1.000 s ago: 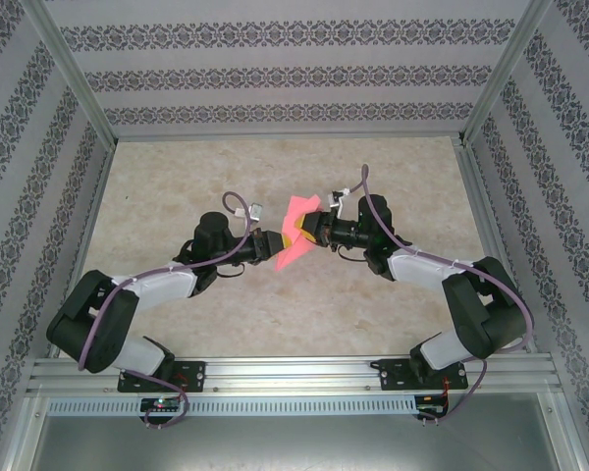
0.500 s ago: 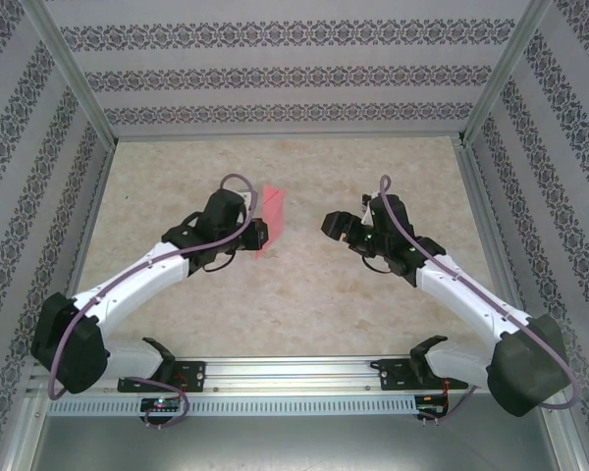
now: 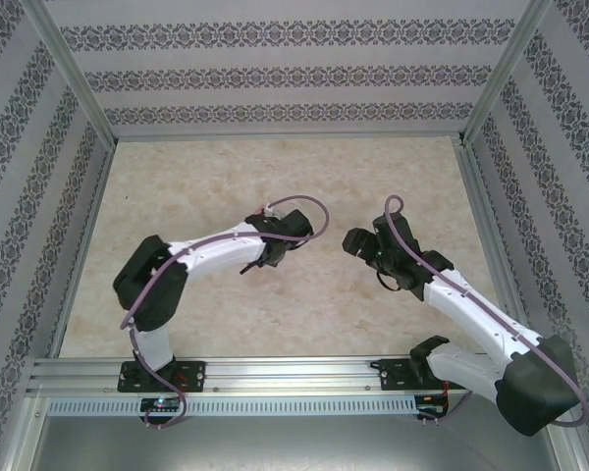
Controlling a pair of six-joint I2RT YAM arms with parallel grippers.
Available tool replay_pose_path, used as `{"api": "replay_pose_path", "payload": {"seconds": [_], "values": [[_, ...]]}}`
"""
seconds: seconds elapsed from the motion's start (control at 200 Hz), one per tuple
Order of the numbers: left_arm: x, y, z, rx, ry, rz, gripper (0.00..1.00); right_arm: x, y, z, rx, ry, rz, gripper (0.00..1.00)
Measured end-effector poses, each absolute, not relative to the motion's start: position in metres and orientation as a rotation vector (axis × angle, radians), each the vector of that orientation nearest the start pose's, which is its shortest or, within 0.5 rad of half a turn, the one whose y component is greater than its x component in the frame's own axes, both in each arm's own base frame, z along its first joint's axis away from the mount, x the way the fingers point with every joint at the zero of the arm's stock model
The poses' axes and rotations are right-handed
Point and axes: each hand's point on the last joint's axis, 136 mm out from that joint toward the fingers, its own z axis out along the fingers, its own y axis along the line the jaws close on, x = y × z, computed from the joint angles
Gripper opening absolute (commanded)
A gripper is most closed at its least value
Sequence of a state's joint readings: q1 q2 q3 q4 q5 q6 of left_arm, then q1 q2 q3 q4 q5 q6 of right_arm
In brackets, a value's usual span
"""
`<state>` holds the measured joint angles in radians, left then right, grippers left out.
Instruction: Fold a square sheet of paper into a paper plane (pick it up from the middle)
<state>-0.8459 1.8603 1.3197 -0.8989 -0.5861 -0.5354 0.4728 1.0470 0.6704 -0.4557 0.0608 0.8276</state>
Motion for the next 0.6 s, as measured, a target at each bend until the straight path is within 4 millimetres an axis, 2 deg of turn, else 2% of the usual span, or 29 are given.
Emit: {"api": "replay_pose_path", "payload": {"seconds": [0.06,0.165,0.275,0.34,0.455,0.53,0.599], "values": [[0.308,-0.216,0.063,0.385,2.644,0.487,0.42,0.273,0.124,0.122,0.484,2.428,0.504,0.82],[0.299,-0.232,0.049,0.412,2.723,0.369,0.56,0.269,0.121,0.117,0.494,2.441,0.490,0.82],[0.296,-0.253,0.053,0.396,2.760,0.152,0.66,0.269,0.121,0.117,0.494,2.442,0.489,0.82],[0.296,-0.257,0.061,0.358,2.765,0.013,0.70,0.269,0.121,0.117,0.492,2.441,0.493,0.79],[0.305,-0.242,0.085,0.221,2.736,-0.205,0.78,0.270,0.138,0.116,0.446,2.446,0.533,0.70],[0.315,-0.219,0.098,0.086,2.702,-0.305,0.81,0.270,0.158,0.108,0.395,2.477,0.556,0.61],[0.322,-0.195,0.101,-0.026,2.681,-0.341,0.84,0.270,0.183,0.101,0.343,2.519,0.569,0.52]]}}
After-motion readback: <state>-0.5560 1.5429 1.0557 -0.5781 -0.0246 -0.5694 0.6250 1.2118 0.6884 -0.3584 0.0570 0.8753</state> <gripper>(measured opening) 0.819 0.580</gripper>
